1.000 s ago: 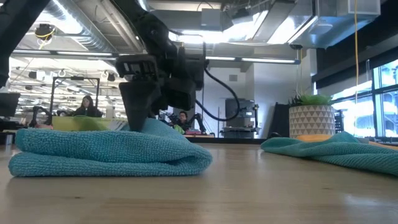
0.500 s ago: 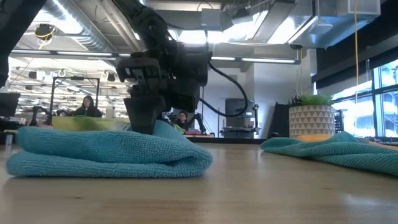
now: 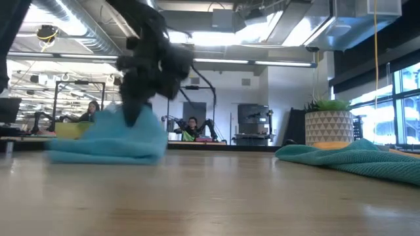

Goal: Fold microfiber towels
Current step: Put the folded blue towel into the yellow bin

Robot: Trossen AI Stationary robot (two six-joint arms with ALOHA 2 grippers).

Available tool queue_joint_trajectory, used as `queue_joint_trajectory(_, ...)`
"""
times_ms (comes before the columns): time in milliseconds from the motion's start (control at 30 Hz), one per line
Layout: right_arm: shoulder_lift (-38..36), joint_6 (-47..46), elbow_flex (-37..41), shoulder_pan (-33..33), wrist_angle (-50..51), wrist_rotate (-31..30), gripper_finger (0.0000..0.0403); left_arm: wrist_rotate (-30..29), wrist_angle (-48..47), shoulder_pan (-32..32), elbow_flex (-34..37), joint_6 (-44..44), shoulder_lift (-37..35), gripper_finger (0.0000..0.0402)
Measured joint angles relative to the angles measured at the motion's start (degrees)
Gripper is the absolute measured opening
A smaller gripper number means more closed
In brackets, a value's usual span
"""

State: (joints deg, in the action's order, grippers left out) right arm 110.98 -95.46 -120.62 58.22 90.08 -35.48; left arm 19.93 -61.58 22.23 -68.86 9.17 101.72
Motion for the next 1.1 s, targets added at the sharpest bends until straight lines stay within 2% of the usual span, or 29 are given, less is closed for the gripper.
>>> queue_joint_trajectory(133, 0.0, 1.5, 0.0, -0.6, 0.0, 0.0, 0.0164, -3.4, -1.7, 8.4, -0.2, 0.5, -7.4, 0.0001)
queue_joint_trajectory(367, -0.3, 5.6, 0.0, -3.1, 0.0, -0.4, 0.0164, -4.4, -2.8, 24.1, 1.8, -0.4, -15.7, 0.0)
queue_joint_trajectory(633, -3.0, 12.1, 0.0, -6.6, 0.0, -1.0, 0.0165, 0.9, 1.6, 37.7, 4.5, 0.3, -22.5, 0.0)
queue_joint_trajectory(800, -4.0, 18.1, 0.0, -9.9, 0.0, -1.1, 0.0164, 1.4, 4.0, 44.1, 4.5, -0.1, -22.6, 0.0)
queue_joint_trajectory(1100, -5.2, 22.4, 0.0, -14.7, 0.0, -1.0, 0.0165, -1.8, 6.0, 51.4, 4.5, -4.7, -16.8, 0.0)
